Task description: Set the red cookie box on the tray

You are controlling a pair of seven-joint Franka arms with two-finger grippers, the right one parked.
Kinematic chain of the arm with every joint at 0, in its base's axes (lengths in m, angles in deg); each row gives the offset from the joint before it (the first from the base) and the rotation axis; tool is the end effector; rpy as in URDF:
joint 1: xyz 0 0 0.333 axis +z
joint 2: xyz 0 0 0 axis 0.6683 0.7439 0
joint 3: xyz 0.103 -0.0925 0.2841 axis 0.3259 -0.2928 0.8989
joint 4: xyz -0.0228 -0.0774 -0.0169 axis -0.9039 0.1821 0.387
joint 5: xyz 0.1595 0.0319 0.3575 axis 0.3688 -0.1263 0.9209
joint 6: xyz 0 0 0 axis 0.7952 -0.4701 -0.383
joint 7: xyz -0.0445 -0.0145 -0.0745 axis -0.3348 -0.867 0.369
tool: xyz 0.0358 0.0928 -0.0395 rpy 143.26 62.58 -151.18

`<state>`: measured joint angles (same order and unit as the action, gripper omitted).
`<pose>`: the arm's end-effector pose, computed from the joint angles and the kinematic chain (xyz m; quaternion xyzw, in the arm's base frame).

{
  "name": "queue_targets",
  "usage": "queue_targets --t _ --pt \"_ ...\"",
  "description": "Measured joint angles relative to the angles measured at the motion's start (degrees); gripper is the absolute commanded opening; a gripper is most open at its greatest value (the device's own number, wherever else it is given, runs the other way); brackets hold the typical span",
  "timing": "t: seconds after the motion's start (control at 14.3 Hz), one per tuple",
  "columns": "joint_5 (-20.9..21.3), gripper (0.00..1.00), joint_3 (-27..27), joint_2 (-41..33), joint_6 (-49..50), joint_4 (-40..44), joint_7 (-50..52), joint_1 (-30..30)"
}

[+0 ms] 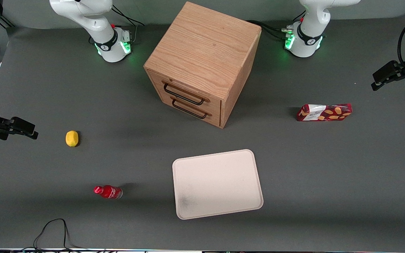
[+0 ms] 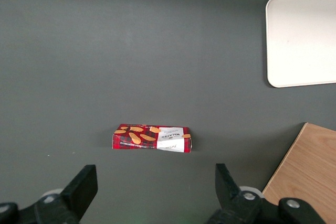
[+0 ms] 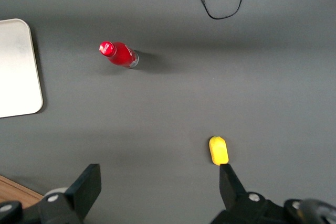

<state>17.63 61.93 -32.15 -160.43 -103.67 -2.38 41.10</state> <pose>0.5195 -0.0089 0.6507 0.9993 0.0327 0.0164 0.0013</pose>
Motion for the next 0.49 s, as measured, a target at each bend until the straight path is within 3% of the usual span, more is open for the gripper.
queue_targets --t 0.49 --pt "0.0 1.00 -0.2 0.1 0.1 -0.1 0.3 0.0"
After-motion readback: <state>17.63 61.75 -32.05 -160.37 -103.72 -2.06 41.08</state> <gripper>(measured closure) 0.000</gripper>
